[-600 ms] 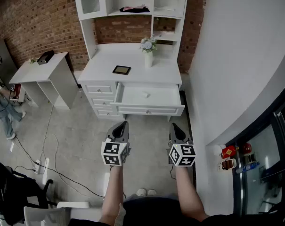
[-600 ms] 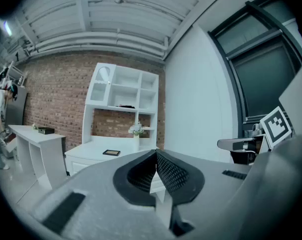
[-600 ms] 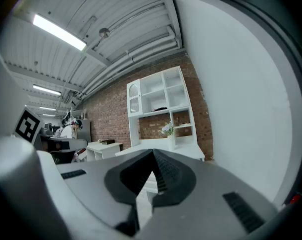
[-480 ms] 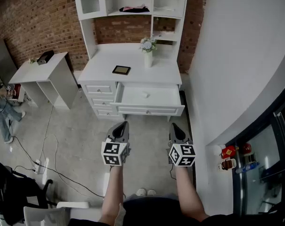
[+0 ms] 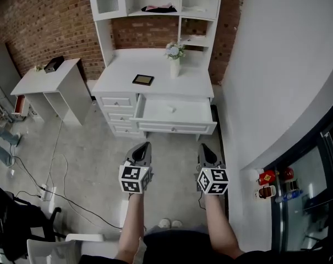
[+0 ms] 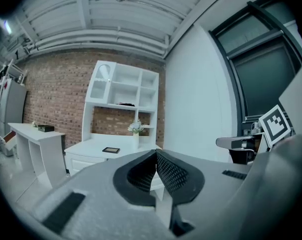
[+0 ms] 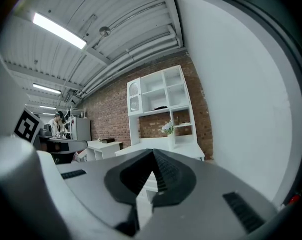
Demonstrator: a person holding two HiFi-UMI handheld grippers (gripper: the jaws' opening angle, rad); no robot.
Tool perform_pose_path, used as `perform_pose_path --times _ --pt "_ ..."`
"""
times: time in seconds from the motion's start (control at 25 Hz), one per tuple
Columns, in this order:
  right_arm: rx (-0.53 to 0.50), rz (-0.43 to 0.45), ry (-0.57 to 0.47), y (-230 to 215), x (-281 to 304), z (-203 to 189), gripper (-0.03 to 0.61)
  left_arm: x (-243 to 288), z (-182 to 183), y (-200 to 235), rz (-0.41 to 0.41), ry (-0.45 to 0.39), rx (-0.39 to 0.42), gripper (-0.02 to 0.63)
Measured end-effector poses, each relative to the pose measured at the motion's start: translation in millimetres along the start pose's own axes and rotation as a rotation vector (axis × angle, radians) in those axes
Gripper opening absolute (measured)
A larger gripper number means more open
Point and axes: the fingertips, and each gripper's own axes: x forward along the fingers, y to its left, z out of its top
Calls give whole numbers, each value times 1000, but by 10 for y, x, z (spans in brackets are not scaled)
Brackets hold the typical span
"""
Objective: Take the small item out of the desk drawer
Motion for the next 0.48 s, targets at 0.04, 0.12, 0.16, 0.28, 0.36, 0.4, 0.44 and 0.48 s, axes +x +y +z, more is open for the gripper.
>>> perform_pose_path --times 0.04,0.12,0.16,0.28,0.36,0.4,0.44,0.48 --pt "5 -2 -2 -2 -6 -4 -3 -5 -14 -2 -1 4 -2 9" --pt "22 -6 -8 -11 -24 -14 -3 -16 -46 -13 -3 11 -6 9" --pt "28 -8 -9 -13 -35 -24 -3 -22 -65 -21 -5 14 -6 9" --pt "31 -11 -7 -1 -70 -58 -3 -42 -113 -64 -27 19 -3 9" --pt "32 -13 -6 3 -89 -65 -3 -49 -123 -103 -46 16 0 9" --pt "33 -15 -6 3 -97 -66 -2 -55 -120 -116 -52 10 1 9" --pt "34 -18 -6 2 -105 -63 -2 -62 -111 -123 -56 1 0 11" --pt "35 -20 -7 2 -111 -58 -3 -69 -98 -125 -60 -9 -2 11"
